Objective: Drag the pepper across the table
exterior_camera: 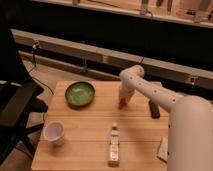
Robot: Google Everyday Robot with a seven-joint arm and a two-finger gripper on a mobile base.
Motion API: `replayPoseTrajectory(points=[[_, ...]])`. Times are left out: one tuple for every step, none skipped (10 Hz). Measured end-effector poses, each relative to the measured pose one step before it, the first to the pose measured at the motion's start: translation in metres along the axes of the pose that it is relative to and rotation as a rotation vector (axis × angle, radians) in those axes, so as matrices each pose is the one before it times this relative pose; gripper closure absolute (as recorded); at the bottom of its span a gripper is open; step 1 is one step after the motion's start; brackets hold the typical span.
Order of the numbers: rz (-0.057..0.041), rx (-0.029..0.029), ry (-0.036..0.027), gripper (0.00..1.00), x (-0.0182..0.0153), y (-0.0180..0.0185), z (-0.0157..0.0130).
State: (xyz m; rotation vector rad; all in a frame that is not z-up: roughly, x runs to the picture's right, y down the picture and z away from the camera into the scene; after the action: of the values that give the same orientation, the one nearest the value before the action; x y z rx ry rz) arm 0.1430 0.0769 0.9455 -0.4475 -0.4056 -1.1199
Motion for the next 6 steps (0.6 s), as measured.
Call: replayPoseTrajectory(points=[[0.00002, 0.00477, -0.00065, 1.00, -0.00091, -0.00241, -0.00026], [0.00556, 0.00355, 0.00048, 1.00, -0.00027, -0.00065, -0.00087], [0.00671, 0.00239, -0.00095, 1.00, -0.00054, 0.00070, -0.00034], [0.01061, 0.00227, -0.00115, 1.00, 0.00064, 0.00587, -0.00082], [0.00842, 0.00164, -0.00041, 1.00, 0.00110, 0.00677, -0.00105], [0.00465, 0.00201, -0.00032, 1.00, 0.00085, 0.00555, -0.00089]])
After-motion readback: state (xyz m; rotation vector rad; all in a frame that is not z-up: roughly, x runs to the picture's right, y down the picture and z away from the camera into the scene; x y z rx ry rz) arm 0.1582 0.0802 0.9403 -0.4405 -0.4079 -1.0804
